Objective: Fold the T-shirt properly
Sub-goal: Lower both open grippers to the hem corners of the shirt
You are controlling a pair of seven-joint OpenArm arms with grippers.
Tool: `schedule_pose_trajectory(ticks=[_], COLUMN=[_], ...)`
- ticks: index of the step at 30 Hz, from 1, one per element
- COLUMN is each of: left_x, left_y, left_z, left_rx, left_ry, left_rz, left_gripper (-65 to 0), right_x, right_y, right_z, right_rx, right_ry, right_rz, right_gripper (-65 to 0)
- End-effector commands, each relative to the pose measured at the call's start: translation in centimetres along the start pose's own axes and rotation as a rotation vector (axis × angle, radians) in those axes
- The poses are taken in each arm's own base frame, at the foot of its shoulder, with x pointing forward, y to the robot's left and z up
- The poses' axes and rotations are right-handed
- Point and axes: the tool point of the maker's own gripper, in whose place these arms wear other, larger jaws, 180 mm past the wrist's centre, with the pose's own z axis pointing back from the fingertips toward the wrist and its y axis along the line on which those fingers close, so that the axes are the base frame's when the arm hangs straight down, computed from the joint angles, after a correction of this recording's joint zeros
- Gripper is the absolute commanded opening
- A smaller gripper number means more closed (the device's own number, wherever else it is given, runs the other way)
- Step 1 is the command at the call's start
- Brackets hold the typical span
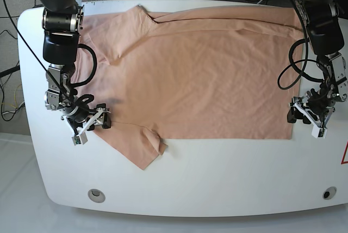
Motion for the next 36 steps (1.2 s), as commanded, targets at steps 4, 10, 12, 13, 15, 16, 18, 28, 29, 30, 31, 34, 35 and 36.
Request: schedule_pose_trajectory(ticks=[4,10,12,13,15,16,18,28,29,30,31,34,35,36], left_x=[3.0,2.8,2.8,2.8,3.0,3.1,3.0,2.5,2.4,2.4,2.3,2.3,2.3,2.3], left_y=[1.0,1.0,1.0,1.0,1.0,1.0,1.2,1.7,1.6,1.6,1.6,1.6,1.6,1.6], left_z=[1.0,1.1,1.1,1.1,1.1,1.1,0.9,0.8,0.8,0.8,0.8,0.8,0.8,0.8], left_rx=[0.020,0.038,0.040,0.040,0.042,0.044,0.047,0.066,0.065,0.064,0.063,0.062,0.062,0.062], left_ry=[-0.071,-0.054,-0.055,-0.057,-0.062,-0.066,-0.072,-0.061,-0.060,-0.059,-0.058,-0.057,-0.057,-0.057], left_rz=[-0.025,-0.035,-0.038,-0.037,-0.035,-0.034,-0.019,0.004,0.003,0.003,0.001,0.001,0.001,0.001], left_gripper=[-28.8,-29.3,-29.2,-29.0,-28.8,-28.6,-28.2,-28.6,-28.7,-28.7,-28.8,-28.9,-28.9,-28.9], right_x=[2.9,2.5,2.4,2.3,2.2,2.1,2.1,1.3,1.3,1.2,1.2,1.1,1.1,1.1], right_y=[0.5,2.3,2.5,2.5,2.4,2.3,2.2,2.0,2.0,2.1,2.1,2.1,2.2,2.2], right_z=[-0.2,-1.6,-1.8,-1.8,-1.9,-1.9,-2.0,-2.2,-2.2,-2.2,-2.2,-2.2,-2.2,-2.2], right_rx=[0.004,0.012,0.012,0.011,0.009,0.008,0.009,0.013,0.014,0.015,0.016,0.017,0.018,0.019], right_ry=[-0.064,-0.046,-0.043,-0.041,-0.038,-0.036,-0.037,-0.031,-0.031,-0.031,-0.030,-0.028,-0.029,-0.030], right_rz=[0.027,0.067,0.073,0.074,0.074,0.074,0.066,0.042,0.042,0.042,0.043,0.045,0.045,0.046], right_gripper=[-28.5,-28.4,-28.4,-28.4,-28.5,-28.6,-28.3,-28.3,-28.3,-28.3,-28.3,-28.3,-28.4,-28.4])
